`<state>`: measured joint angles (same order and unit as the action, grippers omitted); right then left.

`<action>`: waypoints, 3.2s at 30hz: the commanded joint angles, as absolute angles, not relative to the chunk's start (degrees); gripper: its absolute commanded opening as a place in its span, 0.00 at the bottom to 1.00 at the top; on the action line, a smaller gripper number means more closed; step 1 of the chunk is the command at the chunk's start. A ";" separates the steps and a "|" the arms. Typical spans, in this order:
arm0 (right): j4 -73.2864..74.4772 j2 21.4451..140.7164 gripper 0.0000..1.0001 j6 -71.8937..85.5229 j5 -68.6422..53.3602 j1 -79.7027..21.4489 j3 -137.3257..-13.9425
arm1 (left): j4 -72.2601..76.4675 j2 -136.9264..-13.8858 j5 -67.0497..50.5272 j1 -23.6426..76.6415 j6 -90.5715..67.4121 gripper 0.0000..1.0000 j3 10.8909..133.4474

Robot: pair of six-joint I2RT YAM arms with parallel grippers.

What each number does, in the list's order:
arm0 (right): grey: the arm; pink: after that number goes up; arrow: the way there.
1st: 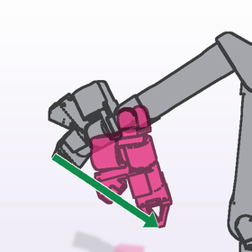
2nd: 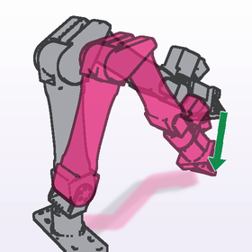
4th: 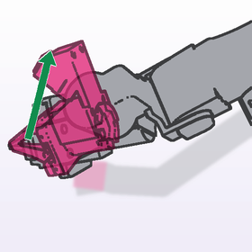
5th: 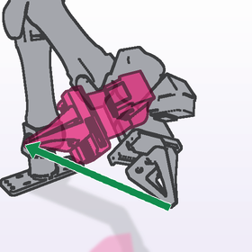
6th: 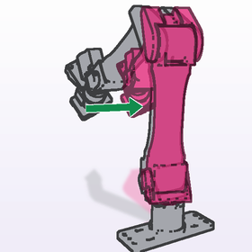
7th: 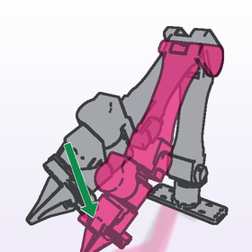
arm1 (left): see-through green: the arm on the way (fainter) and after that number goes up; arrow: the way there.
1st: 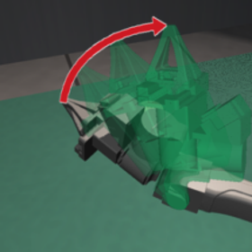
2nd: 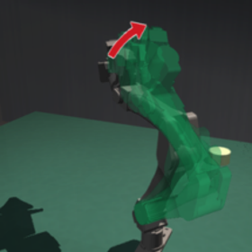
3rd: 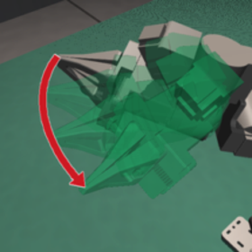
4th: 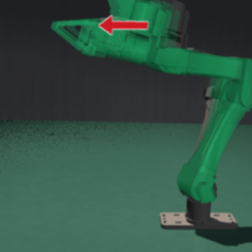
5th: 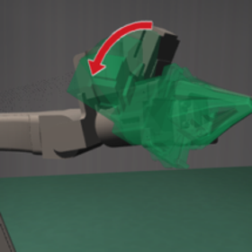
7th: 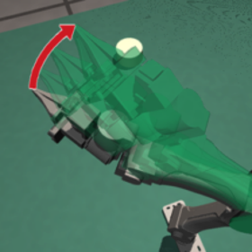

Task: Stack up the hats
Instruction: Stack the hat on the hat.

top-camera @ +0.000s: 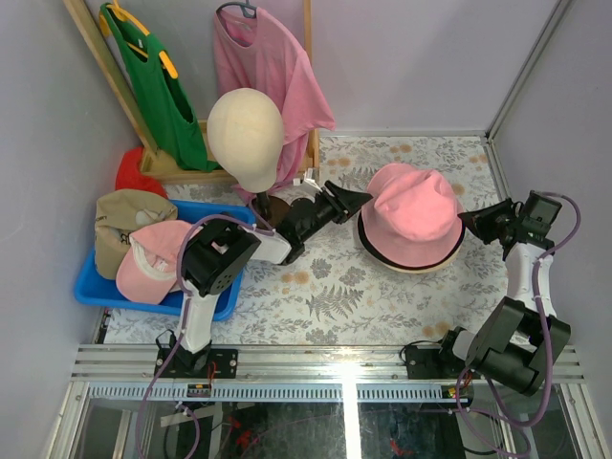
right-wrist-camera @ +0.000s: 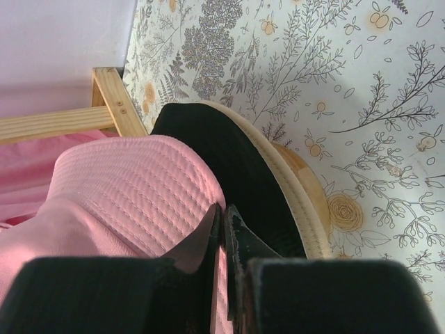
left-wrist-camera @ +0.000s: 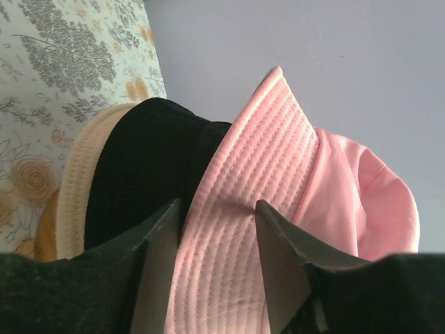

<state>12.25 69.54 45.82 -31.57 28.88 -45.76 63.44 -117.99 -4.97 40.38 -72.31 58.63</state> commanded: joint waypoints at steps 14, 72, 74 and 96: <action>13.80 66.56 0.03 45.43 -30.97 29.53 -47.99 | 65.33 -111.67 -4.03 39.90 -72.09 0.23 53.17; 16.59 66.83 0.00 38.93 -25.51 29.53 -44.08 | 20.13 -109.54 -5.88 42.35 -65.34 0.00 60.83; 16.55 66.88 0.00 38.61 -25.50 29.53 -43.36 | 18.51 -109.73 -5.63 42.45 -64.73 0.00 61.21; 17.18 67.56 0.00 34.83 -24.24 29.53 -39.91 | 9.43 -112.56 -4.20 42.71 -62.14 0.00 63.78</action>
<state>12.97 66.57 38.76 -29.82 28.97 -41.80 21.65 -109.58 -5.19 42.72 -65.67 64.10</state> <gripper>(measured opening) 0.064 0.007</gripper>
